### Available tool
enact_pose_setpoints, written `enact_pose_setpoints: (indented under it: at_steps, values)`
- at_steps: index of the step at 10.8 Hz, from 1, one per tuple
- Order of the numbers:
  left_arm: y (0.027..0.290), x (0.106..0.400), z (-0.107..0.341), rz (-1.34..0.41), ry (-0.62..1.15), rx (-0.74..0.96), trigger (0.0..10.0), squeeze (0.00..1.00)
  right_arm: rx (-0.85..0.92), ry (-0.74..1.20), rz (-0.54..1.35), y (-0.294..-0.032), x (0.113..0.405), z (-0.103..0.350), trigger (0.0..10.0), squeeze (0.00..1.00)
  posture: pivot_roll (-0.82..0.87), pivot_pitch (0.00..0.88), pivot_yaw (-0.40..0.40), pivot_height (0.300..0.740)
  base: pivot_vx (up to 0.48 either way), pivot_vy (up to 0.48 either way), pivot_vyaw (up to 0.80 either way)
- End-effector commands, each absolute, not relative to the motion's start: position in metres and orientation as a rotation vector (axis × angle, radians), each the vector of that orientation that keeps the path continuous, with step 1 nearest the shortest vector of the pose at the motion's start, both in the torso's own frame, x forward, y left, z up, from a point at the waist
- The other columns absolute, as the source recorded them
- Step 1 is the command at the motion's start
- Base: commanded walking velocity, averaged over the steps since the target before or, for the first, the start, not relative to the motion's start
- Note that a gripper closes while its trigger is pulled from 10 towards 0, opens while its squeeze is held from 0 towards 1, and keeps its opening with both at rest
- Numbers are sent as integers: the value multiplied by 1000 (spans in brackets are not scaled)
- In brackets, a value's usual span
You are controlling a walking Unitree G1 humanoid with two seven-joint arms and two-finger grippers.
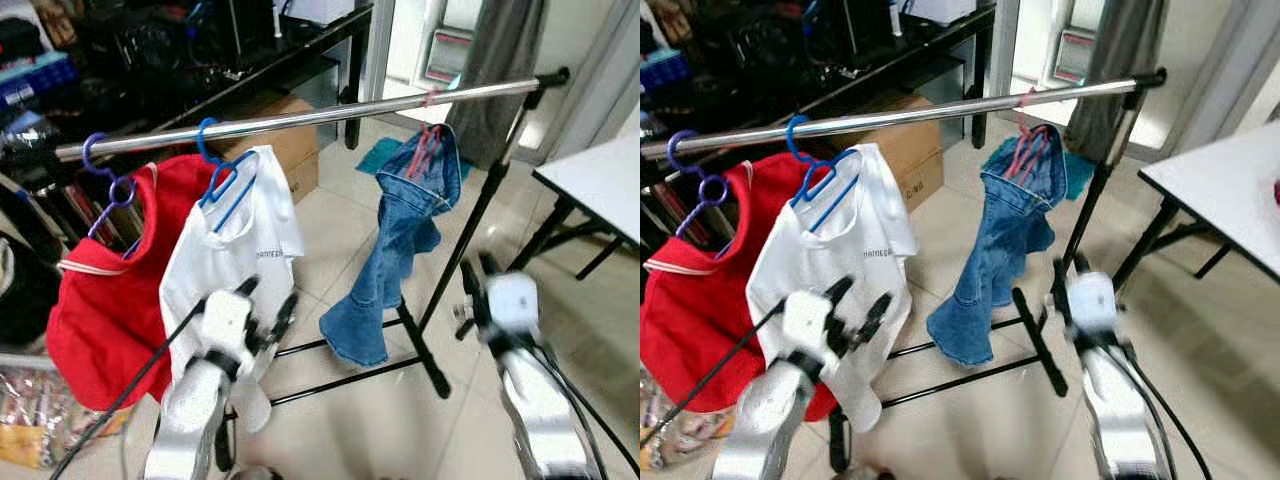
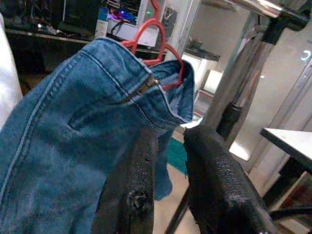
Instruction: Hang hanger
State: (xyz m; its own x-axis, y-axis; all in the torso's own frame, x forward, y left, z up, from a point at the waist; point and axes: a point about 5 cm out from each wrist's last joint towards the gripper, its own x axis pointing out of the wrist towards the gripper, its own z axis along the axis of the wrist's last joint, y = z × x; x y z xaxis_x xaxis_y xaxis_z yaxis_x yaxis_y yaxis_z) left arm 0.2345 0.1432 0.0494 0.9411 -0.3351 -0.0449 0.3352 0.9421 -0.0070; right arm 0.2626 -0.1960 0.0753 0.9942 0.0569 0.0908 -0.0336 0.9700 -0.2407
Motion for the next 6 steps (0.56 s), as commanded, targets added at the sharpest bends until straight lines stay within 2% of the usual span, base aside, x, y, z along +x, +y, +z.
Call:
enact_pose_setpoints:
  at_steps: [1, 3, 5, 6]
  values:
    - [147, 234, 55, -290, 12, -9, 10000, 0, -212, -93, 50, -195, 267, 77, 10000, 0, 195, 18, -1, 740, 0, 0, 0]
    - [147, 230, 57, -240, -4, -22, 10000, 0, -199, -116, 158, -179, 276, 82, 10000, 0, 238, 17, -28, 740, 0, 0, 0]
    - [151, 233, 63, -190, -33, -4, 10000, 0, -173, -138, 168, -173, 288, 90, 10000, 0, 277, 11, -53, 740, 0, 0, 0]
    - [151, 238, 71, -193, -81, 61, 10000, 0, -146, -165, 166, -168, 292, 98, 10000, 0, 282, 13, -52, 740, 0, 0, 0]
